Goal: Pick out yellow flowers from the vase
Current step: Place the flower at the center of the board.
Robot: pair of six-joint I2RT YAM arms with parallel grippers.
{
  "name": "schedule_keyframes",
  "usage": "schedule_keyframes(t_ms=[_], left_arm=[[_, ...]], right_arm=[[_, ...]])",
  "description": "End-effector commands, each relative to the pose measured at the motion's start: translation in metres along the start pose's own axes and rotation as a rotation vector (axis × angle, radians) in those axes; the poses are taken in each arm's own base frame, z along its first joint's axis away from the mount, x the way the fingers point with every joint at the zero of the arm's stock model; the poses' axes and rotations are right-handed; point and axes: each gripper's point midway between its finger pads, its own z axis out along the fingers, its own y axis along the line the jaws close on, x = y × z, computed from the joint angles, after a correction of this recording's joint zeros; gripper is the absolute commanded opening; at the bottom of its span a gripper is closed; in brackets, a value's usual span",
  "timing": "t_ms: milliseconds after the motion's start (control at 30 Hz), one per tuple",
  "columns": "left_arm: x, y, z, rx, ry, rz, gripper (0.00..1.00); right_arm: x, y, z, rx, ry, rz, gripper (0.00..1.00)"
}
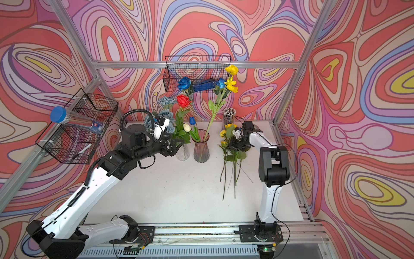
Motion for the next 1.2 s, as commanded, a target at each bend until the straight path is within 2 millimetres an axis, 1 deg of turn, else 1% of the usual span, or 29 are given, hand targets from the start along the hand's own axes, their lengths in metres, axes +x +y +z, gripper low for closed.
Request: schedule_keyframes(t_ms=[0,133,367,467,567,600,633,767,833,1000,1167], left_arm=[[-0.008,0.001,-0.007,-0.003,-0.039,0.012,0.82],[-0.008,0.001,-0.007,-0.006,-0.039,0.012,0.82],[-0.011,0.001,-0.009,-0.007,-0.046,0.016,0.82],[-0.011,0.001,-0.008,-0.005,-0.046,0.014,0.83],[-0.012,0.001,-0.007,-0.005,-0.047,0.013,0.83],[-0.012,0.001,-0.007,-0.006,-0.047,0.013,0.83],[-0.011,0.001,-0.007,-0.005,-0.046,0.013,0.83],[-0.013,0.0,-0.007,-0.005,-0.049,0.014,0.83],[-0.012,0.001,-0.007,-0.006,-0.048,0.014,0.83],[-0.013,0.001,-0.008,-0.008,-0.05,0.016,0.83],[-0.014,0.002,-0.011,-0.02,-0.051,0.029,0.83]], right_arm=[[0.01,0.002,0.012,0.057,0.065,-0.049,0.0],[0.015,0.005,0.021,0.067,0.091,-0.059,0.0],[0.019,0.009,0.026,0.058,0.108,-0.066,0.0],[0.022,0.012,0.026,0.059,0.12,-0.077,0.0],[0.02,0.013,0.021,0.072,0.1,-0.082,0.0],[0.018,0.016,0.018,0.07,0.088,-0.087,0.06],[0.017,0.018,0.015,0.068,0.078,-0.091,0.1],[0.013,0.025,0.004,0.07,0.046,-0.104,0.17],[0.012,0.028,-0.003,0.075,0.032,-0.109,0.26],[0.009,0.038,-0.022,0.086,-0.01,-0.129,0.34],[0.007,0.052,-0.042,0.099,-0.049,-0.162,0.41]])
